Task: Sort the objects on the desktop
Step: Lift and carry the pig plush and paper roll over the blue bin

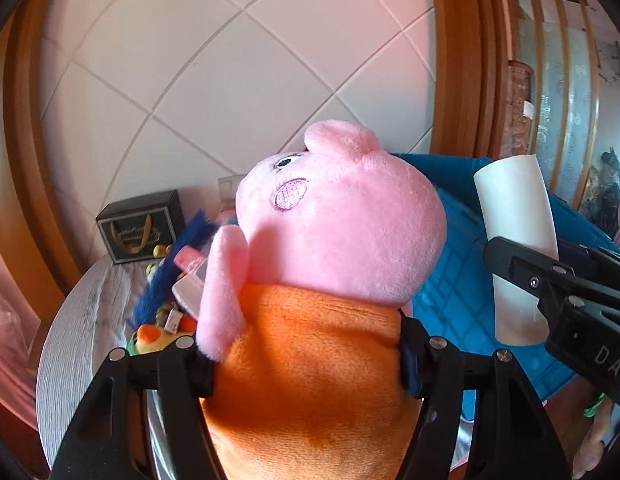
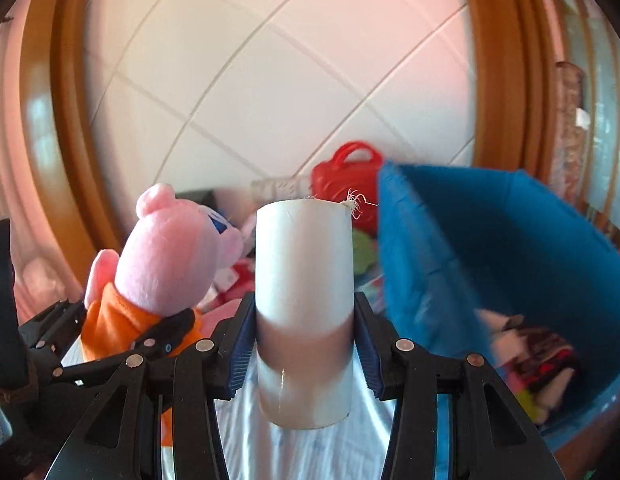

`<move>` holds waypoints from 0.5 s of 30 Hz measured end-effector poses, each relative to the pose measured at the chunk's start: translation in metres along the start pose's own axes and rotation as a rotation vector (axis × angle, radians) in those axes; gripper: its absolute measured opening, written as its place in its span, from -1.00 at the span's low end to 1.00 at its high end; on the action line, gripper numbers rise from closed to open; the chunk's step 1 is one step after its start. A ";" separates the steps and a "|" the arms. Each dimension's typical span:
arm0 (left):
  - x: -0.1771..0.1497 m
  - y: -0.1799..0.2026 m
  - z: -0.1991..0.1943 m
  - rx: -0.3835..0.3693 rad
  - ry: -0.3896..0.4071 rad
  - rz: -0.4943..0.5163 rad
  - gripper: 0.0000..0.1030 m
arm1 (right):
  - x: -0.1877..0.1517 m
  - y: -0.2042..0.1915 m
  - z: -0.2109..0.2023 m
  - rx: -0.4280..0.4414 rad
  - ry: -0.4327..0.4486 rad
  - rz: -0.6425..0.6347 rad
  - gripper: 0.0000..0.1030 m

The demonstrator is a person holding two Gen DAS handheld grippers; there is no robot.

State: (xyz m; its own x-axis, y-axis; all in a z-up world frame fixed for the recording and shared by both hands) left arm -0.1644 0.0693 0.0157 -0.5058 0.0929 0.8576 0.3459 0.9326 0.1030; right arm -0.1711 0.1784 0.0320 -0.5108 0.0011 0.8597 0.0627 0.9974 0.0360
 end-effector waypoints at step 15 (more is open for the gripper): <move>0.081 0.240 0.043 -0.098 0.158 0.044 0.26 | 0.026 0.248 -0.015 -0.174 0.066 0.038 -0.12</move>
State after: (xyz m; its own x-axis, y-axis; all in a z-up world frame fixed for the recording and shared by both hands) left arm -0.1560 0.3160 0.0879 -0.3606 0.0696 0.9301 0.4445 0.8895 0.1058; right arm -0.1562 0.4250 0.0705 -0.4478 0.0280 0.8937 0.2315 0.9691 0.0856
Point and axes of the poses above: each gripper's, at about its wrist camera, not at the fingertips, and z roughly the way its jaws point, y to its right, x to its top, the point moved 6 cm from there along z, roughly the way its jaws point, and after that the axes turned 12 degrees about -x, right-handed, at the moved point
